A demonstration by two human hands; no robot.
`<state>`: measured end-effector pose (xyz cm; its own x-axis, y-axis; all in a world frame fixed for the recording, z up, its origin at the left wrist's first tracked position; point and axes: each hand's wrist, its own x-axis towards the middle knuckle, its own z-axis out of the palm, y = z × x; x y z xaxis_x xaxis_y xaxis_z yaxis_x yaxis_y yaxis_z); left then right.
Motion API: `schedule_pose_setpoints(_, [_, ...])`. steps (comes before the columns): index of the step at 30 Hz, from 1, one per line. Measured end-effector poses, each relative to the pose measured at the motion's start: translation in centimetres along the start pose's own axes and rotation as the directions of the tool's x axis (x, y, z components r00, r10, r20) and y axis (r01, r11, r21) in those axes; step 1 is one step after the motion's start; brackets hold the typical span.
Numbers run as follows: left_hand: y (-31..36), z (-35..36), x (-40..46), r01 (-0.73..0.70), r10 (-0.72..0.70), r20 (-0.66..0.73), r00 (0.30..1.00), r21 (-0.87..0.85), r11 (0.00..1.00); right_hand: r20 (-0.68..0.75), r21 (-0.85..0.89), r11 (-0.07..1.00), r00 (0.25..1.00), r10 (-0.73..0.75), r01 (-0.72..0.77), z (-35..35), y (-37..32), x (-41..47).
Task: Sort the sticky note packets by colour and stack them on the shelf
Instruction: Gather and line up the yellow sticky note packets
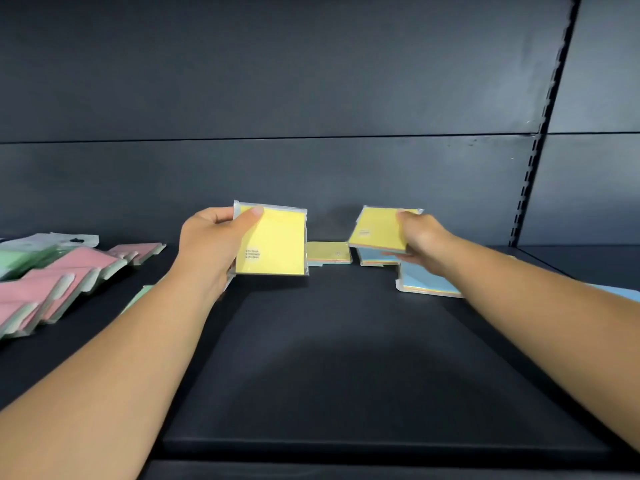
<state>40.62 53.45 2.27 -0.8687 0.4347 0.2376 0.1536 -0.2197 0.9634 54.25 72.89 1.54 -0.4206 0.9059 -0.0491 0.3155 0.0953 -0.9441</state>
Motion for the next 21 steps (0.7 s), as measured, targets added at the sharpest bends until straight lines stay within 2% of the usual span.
schedule_pose_setpoints(4, [-0.5,0.1,0.2,0.034,-0.034,0.003,0.999,0.023,0.999,0.035,0.008,1.0,0.999,-0.029,0.029,2.3,0.4,0.5])
schedule_pose_setpoints(8, [-0.9,0.8,0.4,0.077,-0.078,0.011,0.997,0.049,0.996,-0.014,-0.069,0.998,1.0,-0.011,0.01,0.8,0.8,1.8])
schedule_pose_setpoints(14, [-1.9,1.7,-0.2,0.123,-0.132,0.07,0.989,0.12,0.985,-0.125,-0.056,0.996,0.99,0.059,-0.067,-2.5,2.0,3.1])
schedule_pose_setpoints(18, [-1.3,1.2,0.0,0.118,-0.123,0.06,0.991,0.083,0.99,-0.121,0.085,0.996,0.991,0.051,-0.041,-2.1,1.2,1.9])
schedule_pose_setpoints(21, [-0.4,0.1,0.7,0.053,-0.052,-0.019,0.998,0.052,0.997,0.032,0.297,0.953,0.998,0.049,-0.057,0.0,0.0,0.9])
